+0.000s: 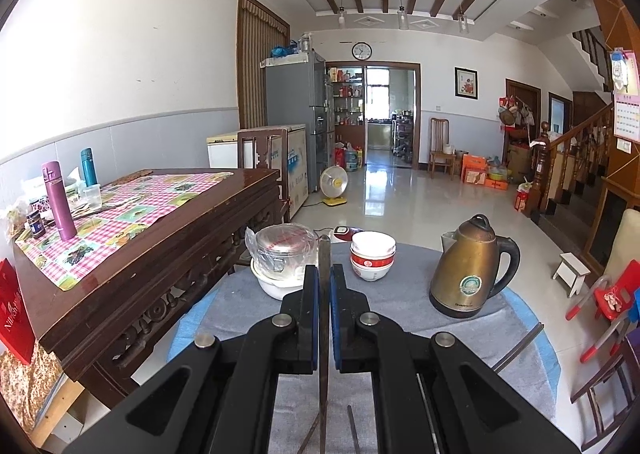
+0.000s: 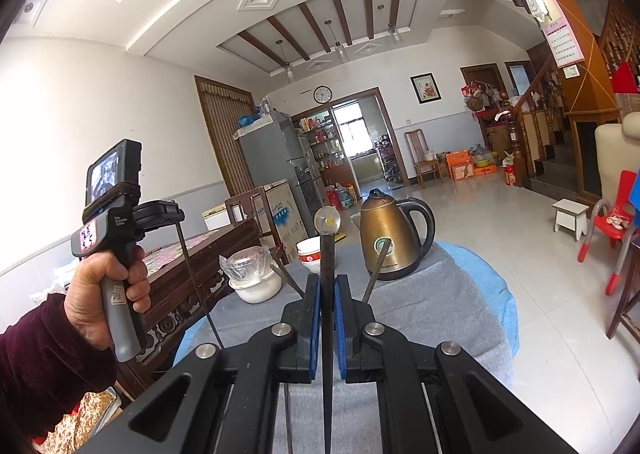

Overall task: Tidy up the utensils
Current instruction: 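Lower both held chopsticks down into the grey holder cup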

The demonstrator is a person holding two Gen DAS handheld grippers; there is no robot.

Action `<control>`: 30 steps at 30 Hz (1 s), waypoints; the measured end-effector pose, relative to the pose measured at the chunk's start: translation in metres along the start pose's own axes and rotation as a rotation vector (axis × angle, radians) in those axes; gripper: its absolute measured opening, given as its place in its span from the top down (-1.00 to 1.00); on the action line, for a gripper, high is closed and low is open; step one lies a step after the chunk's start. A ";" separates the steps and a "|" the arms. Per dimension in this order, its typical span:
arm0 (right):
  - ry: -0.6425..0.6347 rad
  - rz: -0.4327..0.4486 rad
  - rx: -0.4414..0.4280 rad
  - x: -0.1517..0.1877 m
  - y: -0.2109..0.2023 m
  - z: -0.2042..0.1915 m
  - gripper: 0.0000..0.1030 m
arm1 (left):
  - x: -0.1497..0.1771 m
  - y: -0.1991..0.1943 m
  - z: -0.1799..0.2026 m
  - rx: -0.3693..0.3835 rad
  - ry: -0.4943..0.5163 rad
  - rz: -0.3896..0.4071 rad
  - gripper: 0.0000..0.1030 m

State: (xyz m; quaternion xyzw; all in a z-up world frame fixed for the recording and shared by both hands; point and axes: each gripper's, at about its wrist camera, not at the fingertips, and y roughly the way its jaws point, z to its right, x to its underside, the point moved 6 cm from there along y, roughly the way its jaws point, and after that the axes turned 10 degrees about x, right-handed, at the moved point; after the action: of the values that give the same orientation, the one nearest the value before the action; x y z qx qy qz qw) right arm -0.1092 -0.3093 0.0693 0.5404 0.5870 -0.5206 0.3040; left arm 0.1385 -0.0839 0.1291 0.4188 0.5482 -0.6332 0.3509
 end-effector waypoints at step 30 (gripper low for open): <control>-0.012 -0.023 -0.010 0.002 0.021 -0.019 0.86 | 0.006 0.009 -0.048 -0.005 -0.077 -0.008 0.90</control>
State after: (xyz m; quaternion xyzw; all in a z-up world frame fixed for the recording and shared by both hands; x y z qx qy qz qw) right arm -0.0853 -0.2931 0.0663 0.5289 0.5937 -0.5246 0.3042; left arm 0.1510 -0.0373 0.1176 0.3911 0.5376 -0.6488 0.3702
